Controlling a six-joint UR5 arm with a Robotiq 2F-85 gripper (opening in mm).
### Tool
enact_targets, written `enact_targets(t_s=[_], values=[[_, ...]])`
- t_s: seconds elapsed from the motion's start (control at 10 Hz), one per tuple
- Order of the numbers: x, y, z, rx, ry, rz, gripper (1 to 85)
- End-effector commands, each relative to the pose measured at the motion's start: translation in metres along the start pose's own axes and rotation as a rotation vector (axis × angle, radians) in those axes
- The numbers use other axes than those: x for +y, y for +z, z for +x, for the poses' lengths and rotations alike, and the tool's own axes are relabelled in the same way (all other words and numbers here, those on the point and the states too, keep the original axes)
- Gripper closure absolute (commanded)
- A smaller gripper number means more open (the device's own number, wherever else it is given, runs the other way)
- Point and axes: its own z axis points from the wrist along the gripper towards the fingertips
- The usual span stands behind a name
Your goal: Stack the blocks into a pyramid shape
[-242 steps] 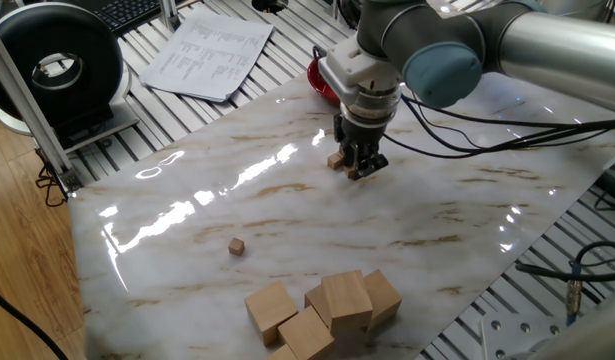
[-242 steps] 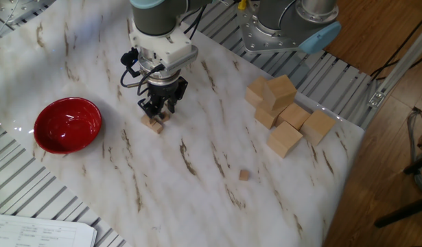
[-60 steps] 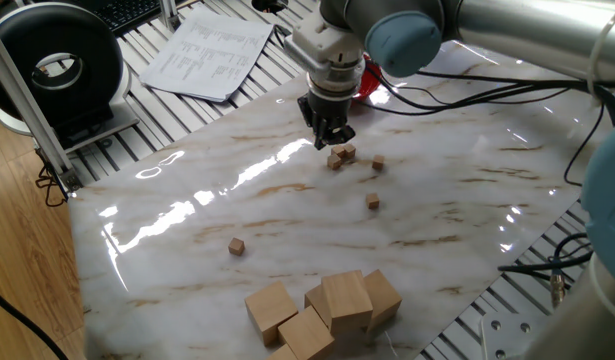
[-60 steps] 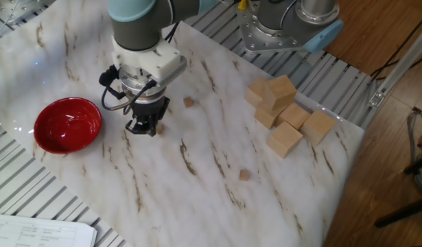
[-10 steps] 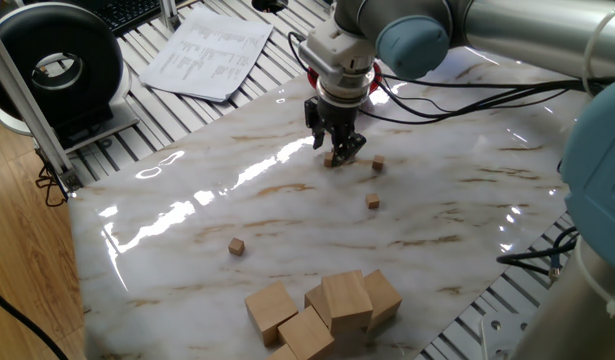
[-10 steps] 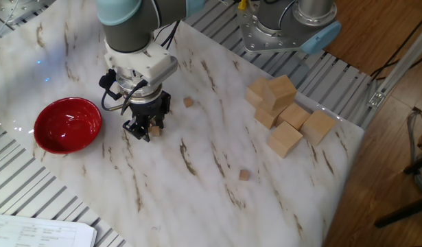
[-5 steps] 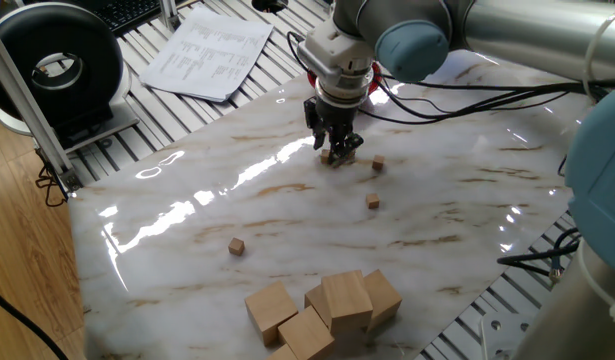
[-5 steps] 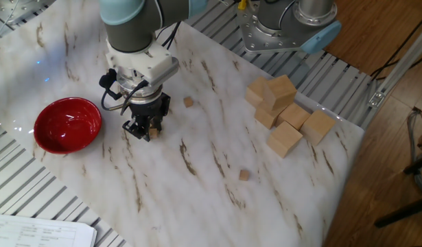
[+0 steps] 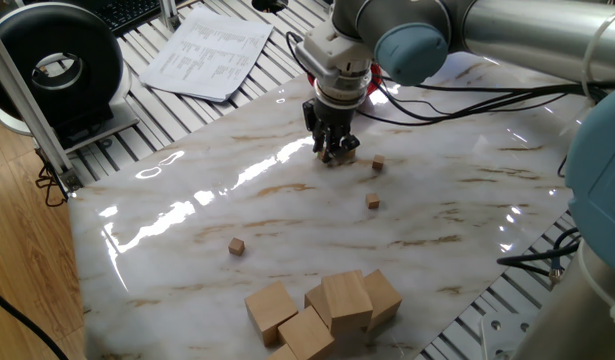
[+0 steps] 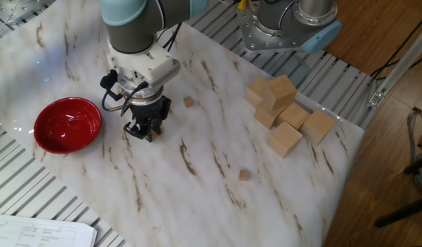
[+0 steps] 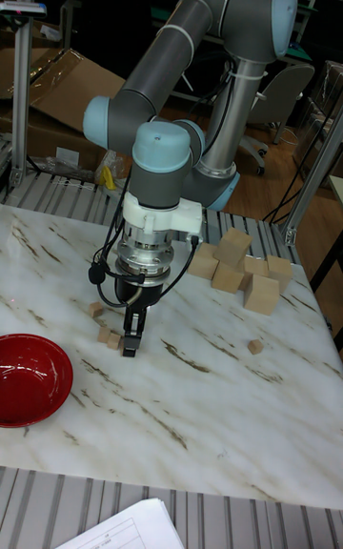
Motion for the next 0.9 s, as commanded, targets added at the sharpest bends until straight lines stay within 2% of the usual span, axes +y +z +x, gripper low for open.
enact_targets(t_s=[0.0,0.3,0.6,0.8], values=[[-0.003,0.0,-0.003,-0.011,0.025,0.009,56.0],[0.003,0.0,0.004,0.013,0.012,-0.01,53.7],[0.009,0.0,0.007,0.013,0.005,-0.028,50.7],[0.01,0.0,0.008,0.01,0.008,-0.027,52.3]])
